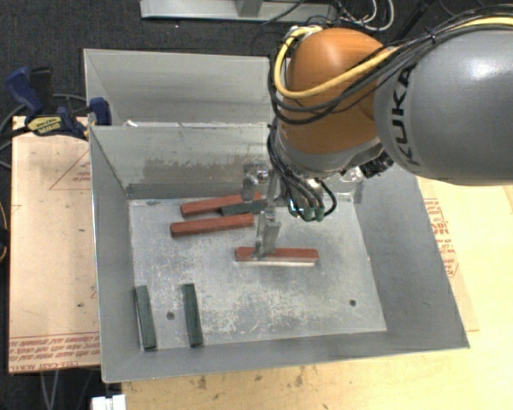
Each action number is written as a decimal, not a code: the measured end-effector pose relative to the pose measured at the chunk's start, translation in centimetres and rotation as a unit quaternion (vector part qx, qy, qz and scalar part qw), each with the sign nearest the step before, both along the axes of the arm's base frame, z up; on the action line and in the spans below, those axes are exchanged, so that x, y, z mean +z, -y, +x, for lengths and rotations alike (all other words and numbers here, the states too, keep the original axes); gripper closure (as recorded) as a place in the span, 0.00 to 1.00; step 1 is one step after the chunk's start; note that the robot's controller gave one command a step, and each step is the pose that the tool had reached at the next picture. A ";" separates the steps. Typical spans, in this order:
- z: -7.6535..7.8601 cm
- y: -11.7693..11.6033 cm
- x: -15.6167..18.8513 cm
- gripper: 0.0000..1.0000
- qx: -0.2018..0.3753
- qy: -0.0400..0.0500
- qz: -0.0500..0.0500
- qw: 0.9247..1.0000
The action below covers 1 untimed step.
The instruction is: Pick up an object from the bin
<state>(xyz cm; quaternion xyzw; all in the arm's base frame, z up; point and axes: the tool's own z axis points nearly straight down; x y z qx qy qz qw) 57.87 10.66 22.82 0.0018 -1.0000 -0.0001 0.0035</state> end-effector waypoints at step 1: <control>6.3 -2.1 -16.1 0.00 0.024 0.006 0.001 1.000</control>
Offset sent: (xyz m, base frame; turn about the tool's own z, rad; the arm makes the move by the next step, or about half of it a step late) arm 0.0619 0.0204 -0.1582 -0.0494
